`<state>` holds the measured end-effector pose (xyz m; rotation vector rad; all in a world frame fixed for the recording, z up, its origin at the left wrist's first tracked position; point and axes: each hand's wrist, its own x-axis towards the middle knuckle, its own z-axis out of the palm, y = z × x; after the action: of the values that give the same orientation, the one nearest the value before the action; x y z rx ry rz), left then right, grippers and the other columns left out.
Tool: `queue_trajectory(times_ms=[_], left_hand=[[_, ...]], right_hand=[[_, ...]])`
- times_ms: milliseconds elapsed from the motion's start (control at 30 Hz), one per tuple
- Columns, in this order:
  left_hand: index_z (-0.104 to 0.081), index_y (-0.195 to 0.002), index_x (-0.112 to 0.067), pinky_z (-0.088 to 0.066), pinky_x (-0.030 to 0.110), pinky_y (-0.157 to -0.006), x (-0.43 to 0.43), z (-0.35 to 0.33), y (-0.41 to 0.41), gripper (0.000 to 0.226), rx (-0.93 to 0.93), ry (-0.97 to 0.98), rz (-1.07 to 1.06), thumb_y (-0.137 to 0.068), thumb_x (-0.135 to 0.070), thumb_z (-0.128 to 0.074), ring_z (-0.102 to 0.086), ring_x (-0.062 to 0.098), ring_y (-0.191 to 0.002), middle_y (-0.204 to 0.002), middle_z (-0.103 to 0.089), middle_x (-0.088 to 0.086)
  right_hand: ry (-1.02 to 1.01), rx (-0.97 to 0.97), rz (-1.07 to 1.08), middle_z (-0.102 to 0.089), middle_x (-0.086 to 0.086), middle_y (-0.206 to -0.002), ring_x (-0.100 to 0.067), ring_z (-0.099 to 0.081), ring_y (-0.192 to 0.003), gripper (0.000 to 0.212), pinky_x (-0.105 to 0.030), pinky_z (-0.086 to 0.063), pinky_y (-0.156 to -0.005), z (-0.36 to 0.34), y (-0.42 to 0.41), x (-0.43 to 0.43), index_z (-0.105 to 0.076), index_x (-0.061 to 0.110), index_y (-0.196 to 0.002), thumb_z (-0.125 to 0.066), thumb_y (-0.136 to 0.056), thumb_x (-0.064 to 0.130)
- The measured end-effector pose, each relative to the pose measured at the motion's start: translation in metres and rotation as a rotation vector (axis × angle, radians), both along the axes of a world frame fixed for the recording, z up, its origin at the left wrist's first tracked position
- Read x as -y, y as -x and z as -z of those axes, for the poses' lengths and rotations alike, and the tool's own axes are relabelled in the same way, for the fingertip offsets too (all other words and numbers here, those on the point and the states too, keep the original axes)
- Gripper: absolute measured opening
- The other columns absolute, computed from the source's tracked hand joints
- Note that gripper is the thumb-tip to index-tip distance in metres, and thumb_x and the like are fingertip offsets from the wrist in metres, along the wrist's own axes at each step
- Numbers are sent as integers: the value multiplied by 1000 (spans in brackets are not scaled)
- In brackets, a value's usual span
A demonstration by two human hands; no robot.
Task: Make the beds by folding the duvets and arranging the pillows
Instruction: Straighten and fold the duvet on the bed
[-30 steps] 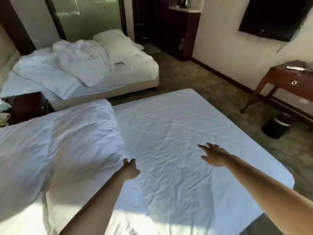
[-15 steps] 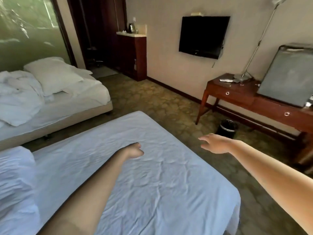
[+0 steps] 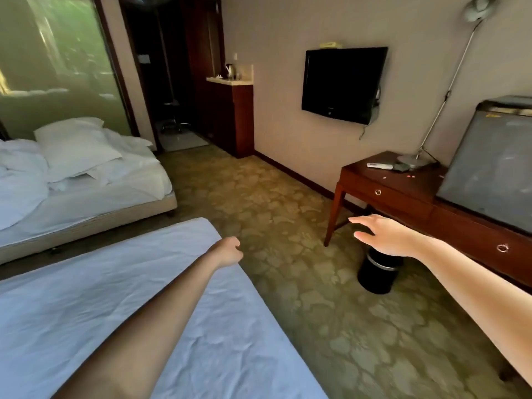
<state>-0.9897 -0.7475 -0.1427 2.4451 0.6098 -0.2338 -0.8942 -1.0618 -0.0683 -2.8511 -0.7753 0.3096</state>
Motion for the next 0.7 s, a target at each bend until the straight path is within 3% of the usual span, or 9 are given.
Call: queue_trajectory(times_ms=[67,200,367,500,633,700], left_hand=[[-42,-137,-11,-39,30,-99,19,-4,-25,43,30,-7,-119,-95,-19,-44,-44,28,-126,-141,-43,10],[-50,-129,-6,-41,28,-95,52,-18,-70,36,62,-6,-290,-94,-15,-46,-50,28,-120,-133,-50,12],[-53,-124,-15,-46,28,-89,47,-31,-84,32,61,-1,-478,-93,-22,-51,-56,26,-114,-128,-55,9],[-54,-116,-15,-39,22,-57,11,-50,-91,25,75,43,-647,-92,-20,-55,-59,23,-80,-100,-59,10],[-53,-98,-15,-31,22,-55,-28,-68,-145,8,97,49,-749,-91,-15,-52,-59,23,-75,-93,-57,8],[-51,-93,-14,-28,22,-55,-51,-76,-200,5,123,61,-736,-91,-10,-49,-52,20,-62,-83,-54,8]], right_hand=[[14,-9,-63,-35,-3,-147,-17,-47,-120,49,-24,-37,-92,-11,-43,29,-28,28,-147,-38,-100,35],[46,5,-145,-41,-7,-142,-21,-47,-123,49,-28,-37,-99,-36,-136,65,-28,26,-147,-38,-100,35],[-35,-12,-267,-39,-8,-145,-23,-46,-126,48,-29,-34,-103,-46,-225,42,-32,25,-146,-38,-100,36],[-108,-29,-377,-32,-3,-151,-20,-43,-130,47,-29,-32,-106,-54,-282,4,-33,29,-145,-37,-99,39],[-121,-21,-445,-32,-2,-151,-18,-44,-129,46,-29,-33,-106,-62,-351,-26,-32,30,-145,-36,-100,40],[-93,11,-467,-31,1,-151,-17,-43,-130,46,-29,-33,-107,-70,-396,-36,-32,32,-145,-36,-100,40]])
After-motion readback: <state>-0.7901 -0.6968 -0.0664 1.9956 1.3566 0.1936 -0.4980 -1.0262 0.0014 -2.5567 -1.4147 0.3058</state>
